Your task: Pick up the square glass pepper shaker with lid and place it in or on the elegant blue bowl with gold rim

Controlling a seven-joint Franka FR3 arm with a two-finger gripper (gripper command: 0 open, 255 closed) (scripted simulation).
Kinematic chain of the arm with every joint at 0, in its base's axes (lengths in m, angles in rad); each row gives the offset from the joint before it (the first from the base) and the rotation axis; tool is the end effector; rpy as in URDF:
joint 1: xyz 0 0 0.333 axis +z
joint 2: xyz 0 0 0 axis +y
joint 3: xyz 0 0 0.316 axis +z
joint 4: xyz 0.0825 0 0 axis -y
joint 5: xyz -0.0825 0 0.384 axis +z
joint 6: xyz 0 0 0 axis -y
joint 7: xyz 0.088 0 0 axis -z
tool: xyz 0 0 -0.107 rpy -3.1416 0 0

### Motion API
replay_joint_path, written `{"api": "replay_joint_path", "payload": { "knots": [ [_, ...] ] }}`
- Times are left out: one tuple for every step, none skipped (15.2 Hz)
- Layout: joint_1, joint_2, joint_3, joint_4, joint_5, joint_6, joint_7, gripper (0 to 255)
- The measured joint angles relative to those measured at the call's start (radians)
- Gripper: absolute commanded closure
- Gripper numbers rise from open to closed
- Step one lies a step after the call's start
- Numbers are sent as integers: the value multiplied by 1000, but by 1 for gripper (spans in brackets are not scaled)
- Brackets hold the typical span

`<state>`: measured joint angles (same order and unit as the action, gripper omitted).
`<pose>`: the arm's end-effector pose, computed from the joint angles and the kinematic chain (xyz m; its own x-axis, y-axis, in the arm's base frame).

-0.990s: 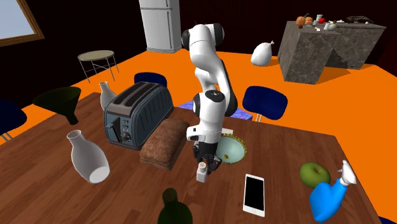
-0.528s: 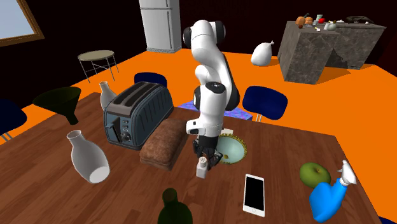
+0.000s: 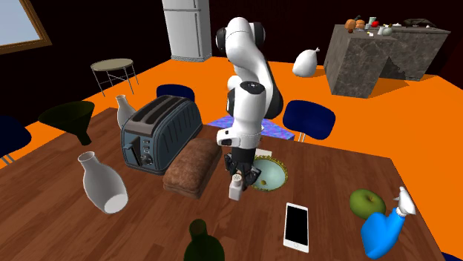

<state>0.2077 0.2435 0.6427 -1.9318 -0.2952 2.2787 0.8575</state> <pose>0.4253 0.4455 0.4003 0.9744 0.1353 0.1798 0.1456 -0.9883 -0.0457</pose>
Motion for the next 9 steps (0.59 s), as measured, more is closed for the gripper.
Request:
{"api": "replay_joint_path", "payload": {
  "knots": [
    [0,-1,1,12,3,-12,-4,255],
    [-3,-8,4,17,11,-23,-10,255],
    [-3,-14,6,23,16,-32,-13,255],
    [-5,-18,7,32,22,-45,-18,255],
    [-6,-25,9,39,29,-57,-23,255],
    [-7,-29,11,48,34,-69,-27,255],
    [-9,-36,13,56,41,-82,-33,255],
    [-10,-41,15,65,46,-94,-38,255],
    [-10,-41,15,75,48,-104,-40,255]
  ]
}}
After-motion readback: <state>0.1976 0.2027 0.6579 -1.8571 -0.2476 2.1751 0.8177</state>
